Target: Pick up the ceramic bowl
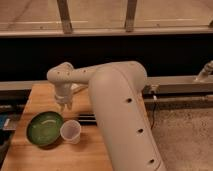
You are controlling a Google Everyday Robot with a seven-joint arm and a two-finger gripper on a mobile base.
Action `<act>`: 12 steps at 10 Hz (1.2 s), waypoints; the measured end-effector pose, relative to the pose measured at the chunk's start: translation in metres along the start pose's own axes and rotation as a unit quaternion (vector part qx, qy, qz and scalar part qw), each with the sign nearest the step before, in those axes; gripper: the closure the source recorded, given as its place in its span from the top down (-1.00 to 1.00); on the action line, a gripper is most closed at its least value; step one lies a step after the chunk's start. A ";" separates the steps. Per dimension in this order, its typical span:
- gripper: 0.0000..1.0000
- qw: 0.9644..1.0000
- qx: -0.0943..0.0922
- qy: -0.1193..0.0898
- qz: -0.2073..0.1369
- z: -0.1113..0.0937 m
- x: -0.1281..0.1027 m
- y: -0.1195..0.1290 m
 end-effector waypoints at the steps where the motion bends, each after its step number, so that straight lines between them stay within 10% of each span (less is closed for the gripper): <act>1: -0.17 1.000 -0.005 0.004 -0.003 0.004 0.001 0.003; 12: -0.17 0.998 -0.044 0.039 -0.038 0.038 -0.007 0.033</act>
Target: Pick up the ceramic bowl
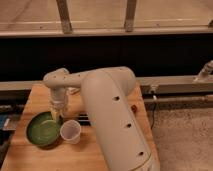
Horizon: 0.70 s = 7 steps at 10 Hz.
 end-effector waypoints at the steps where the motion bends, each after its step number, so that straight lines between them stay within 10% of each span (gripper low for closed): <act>1: -0.24 1.000 -0.003 0.006 -0.003 0.005 -0.001 0.003; 4: -0.86 1.000 -0.007 0.020 -0.005 0.011 0.001 0.001; 7: -1.00 1.000 -0.010 0.025 -0.004 0.011 0.001 0.001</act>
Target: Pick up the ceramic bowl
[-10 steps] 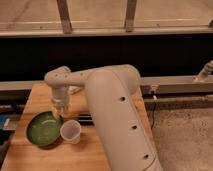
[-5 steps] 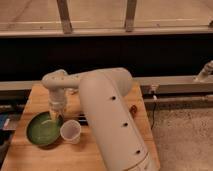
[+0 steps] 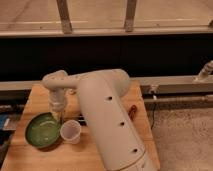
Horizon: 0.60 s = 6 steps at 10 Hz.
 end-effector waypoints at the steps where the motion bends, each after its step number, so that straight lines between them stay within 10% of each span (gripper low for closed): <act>1: -1.00 1.000 0.002 -0.011 0.008 -0.011 0.000 -0.004; 6: -1.00 0.994 0.056 -0.076 0.051 -0.110 -0.012 -0.050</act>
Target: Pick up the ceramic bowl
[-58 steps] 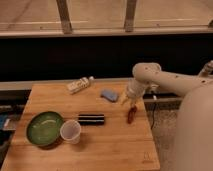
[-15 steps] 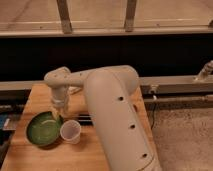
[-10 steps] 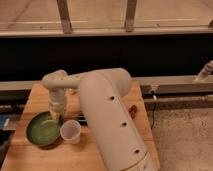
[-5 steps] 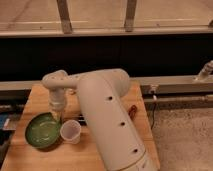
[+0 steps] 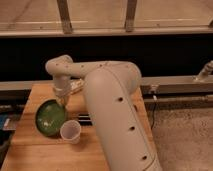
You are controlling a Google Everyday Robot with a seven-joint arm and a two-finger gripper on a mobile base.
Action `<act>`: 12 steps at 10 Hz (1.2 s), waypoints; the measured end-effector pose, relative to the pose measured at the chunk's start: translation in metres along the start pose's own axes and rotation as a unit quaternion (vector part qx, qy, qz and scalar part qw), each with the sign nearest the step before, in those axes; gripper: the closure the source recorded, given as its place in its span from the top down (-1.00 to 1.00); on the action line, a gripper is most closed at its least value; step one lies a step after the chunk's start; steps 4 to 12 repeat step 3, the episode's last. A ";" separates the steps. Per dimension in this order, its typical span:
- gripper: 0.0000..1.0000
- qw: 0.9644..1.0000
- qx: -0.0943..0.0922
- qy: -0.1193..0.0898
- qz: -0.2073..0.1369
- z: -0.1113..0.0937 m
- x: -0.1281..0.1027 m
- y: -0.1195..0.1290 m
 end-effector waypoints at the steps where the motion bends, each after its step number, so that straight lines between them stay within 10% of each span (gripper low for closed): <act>1: -1.00 1.000 0.011 -0.017 0.010 -0.025 -0.010 -0.016; 3: -1.00 0.999 0.022 -0.037 0.022 -0.053 -0.020 -0.036; 12: -1.00 0.999 0.022 -0.037 0.022 -0.053 -0.020 -0.036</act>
